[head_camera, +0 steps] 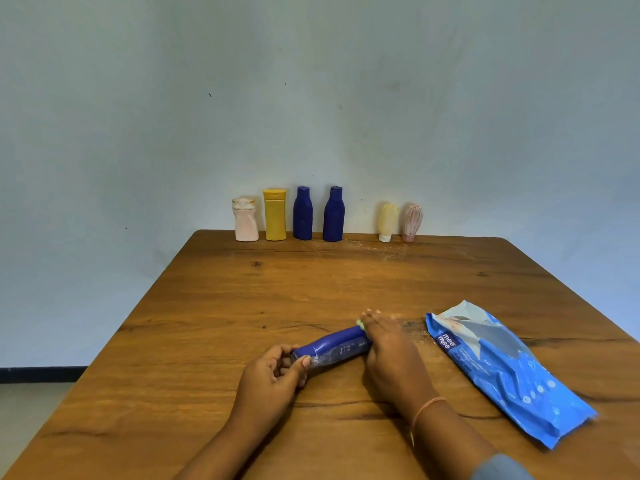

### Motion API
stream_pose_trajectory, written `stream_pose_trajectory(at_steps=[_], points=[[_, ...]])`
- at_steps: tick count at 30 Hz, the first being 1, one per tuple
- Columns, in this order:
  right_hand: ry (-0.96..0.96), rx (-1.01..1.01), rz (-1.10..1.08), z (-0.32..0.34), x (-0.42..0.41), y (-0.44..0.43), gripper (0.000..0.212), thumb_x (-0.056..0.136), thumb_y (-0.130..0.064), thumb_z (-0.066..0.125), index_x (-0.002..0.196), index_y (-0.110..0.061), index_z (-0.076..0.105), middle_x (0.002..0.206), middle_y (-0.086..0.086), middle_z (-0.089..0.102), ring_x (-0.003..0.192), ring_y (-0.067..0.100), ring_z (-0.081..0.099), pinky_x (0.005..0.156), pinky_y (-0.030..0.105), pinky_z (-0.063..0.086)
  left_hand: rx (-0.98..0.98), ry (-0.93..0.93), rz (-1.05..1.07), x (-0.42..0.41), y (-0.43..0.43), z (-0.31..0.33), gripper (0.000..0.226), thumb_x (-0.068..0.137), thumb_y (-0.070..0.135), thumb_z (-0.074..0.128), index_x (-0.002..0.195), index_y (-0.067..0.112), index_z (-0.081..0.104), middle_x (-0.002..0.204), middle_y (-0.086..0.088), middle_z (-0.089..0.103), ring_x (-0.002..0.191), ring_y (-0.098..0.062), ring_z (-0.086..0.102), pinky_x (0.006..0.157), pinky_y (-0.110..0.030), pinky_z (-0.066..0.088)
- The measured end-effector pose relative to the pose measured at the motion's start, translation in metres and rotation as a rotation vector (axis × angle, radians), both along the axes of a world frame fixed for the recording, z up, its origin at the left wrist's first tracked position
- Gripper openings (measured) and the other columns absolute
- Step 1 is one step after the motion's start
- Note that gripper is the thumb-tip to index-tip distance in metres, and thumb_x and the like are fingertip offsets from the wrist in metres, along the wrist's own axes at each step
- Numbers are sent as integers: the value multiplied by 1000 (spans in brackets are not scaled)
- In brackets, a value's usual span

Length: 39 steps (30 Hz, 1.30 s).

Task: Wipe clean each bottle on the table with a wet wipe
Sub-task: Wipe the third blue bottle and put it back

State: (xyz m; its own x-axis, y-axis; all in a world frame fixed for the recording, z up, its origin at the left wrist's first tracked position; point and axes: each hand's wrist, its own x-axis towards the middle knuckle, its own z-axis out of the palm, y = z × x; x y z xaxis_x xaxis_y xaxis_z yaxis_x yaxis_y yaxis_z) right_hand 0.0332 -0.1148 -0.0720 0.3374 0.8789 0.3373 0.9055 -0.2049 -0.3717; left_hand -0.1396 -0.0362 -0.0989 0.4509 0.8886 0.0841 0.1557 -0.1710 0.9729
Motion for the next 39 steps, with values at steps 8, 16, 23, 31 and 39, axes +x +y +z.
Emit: stream_pose_trajectory(at_steps=[8,16,23,31,39], points=[[72,-43,-43,1,0,7,49,96,-9,34,145,-14,28,153,1,26,140,11,20,111,17,7,45,12,11,-3,1,4,36,81,3,66,105,29,59,93,5,68,74,-9,65,74,-26,54],[5,-10,29,-20,-41,22,62,75,0,44,138,-3,41,146,9,35,136,24,35,111,35,13,40,8,-7,0,2,4,37,76,-11,65,102,15,61,86,3,67,63,8,60,64,-5,46],[-133,-10,254,-24,-59,18,54,73,-13,39,123,-8,58,127,8,59,121,21,53,104,38,30,27,42,4,-3,5,-1,38,79,-9,62,96,24,62,75,10,72,66,4,63,67,-11,49],[53,-34,-23,-18,2,11,63,88,-2,39,147,-14,20,156,2,16,143,15,10,110,19,-4,1,92,-30,-2,4,3,33,83,1,63,102,28,57,74,0,67,60,-1,62,61,-12,48],[-144,-72,284,-20,-74,16,55,71,-21,36,118,-12,64,121,4,63,114,16,58,101,26,33,72,88,-11,-4,4,2,22,82,4,61,89,25,63,75,14,71,67,-3,63,63,-13,48]])
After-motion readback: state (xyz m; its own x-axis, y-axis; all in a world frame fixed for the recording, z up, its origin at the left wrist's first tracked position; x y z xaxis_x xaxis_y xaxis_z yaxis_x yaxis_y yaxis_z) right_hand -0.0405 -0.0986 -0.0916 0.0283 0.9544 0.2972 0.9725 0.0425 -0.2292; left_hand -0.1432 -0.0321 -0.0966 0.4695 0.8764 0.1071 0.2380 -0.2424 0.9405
